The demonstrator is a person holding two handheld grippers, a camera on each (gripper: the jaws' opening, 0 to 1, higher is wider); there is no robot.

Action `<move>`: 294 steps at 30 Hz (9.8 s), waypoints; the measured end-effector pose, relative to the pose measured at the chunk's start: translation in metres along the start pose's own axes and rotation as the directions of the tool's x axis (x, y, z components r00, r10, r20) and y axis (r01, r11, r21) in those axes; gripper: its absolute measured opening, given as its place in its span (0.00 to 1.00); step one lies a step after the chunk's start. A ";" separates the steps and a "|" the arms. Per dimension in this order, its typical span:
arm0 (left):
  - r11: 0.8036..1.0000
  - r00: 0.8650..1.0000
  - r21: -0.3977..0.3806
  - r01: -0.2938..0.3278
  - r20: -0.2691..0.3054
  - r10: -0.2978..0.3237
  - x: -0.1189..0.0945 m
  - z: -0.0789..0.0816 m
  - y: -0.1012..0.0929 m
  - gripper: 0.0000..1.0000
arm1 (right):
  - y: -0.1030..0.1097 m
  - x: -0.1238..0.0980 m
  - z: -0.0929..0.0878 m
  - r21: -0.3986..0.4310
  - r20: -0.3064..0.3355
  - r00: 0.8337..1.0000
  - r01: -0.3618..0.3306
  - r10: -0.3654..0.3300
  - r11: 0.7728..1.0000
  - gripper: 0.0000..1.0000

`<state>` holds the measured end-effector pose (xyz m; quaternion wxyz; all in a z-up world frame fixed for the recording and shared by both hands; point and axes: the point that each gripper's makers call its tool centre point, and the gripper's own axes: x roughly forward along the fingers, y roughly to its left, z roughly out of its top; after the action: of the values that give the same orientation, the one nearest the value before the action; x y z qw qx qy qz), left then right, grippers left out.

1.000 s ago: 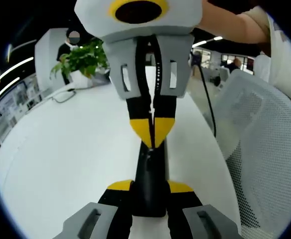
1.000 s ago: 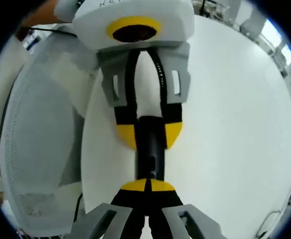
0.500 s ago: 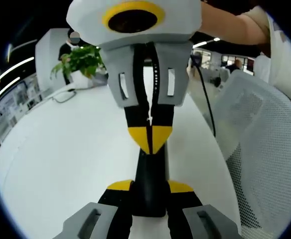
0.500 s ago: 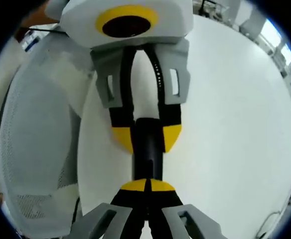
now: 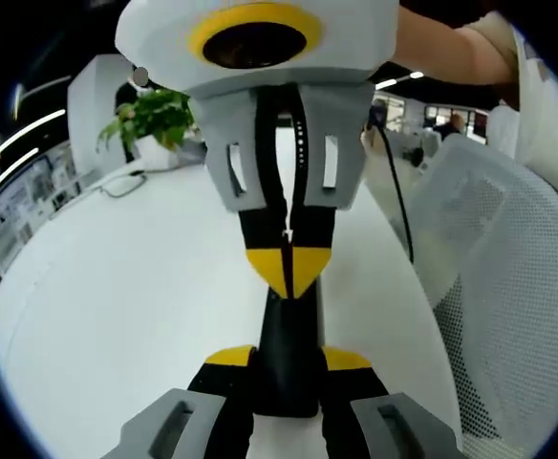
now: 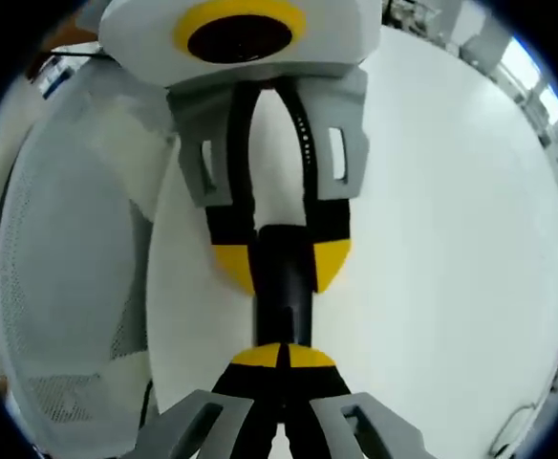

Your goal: Press the specified remote control buttons in sequence, fully releasing each button before pressing the next.

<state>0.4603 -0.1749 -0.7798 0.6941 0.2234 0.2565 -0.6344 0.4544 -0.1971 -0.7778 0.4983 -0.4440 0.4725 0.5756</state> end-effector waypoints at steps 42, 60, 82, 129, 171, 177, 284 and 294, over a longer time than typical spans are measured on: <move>1.000 1.000 0.002 0.001 -0.008 -0.001 0.000 0.001 -0.001 0.24 | 0.005 -0.025 0.000 -0.061 0.019 0.997 0.073 -0.072 0.995 0.00; 1.000 1.000 -0.002 -0.005 -0.007 0.005 0.000 0.001 0.000 0.24 | 0.010 -0.009 -0.003 -0.049 0.018 0.999 0.048 -0.047 0.998 0.00; 1.000 1.000 -0.002 -0.004 -0.003 0.004 -0.001 0.001 0.000 0.24 | 0.008 -0.003 -0.003 -0.061 0.008 0.999 0.050 -0.049 0.997 0.00; 1.000 1.000 0.000 -0.005 -0.011 0.005 0.001 0.001 -0.002 0.25 | 0.009 0.003 -0.004 -0.051 0.008 0.997 0.078 -0.078 0.996 0.00; 1.000 1.000 0.001 -0.003 -0.002 0.003 0.000 0.001 -0.002 0.25 | -0.006 -0.022 0.010 -0.072 0.049 0.994 0.100 -0.096 0.992 0.00; 1.000 1.000 0.002 0.000 0.003 0.000 0.000 0.001 -0.001 0.25 | -0.007 -0.014 0.008 -0.078 0.041 0.996 0.084 -0.081 0.993 0.00; 1.000 1.000 -0.002 -0.003 0.021 0.003 0.000 0.001 -0.001 0.25 | -0.003 -0.001 0.023 -0.101 0.050 0.998 0.053 -0.048 0.993 0.00; 1.000 1.000 -0.003 -0.003 0.026 0.003 0.000 0.001 -0.002 0.25 | -0.004 0.003 0.021 -0.090 0.044 0.998 0.050 -0.046 0.995 0.00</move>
<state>0.4588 -0.1759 -0.7789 0.6985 0.2147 0.2481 -0.6360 0.4569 -0.1754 -0.7774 0.5011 -0.4654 0.4244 0.5935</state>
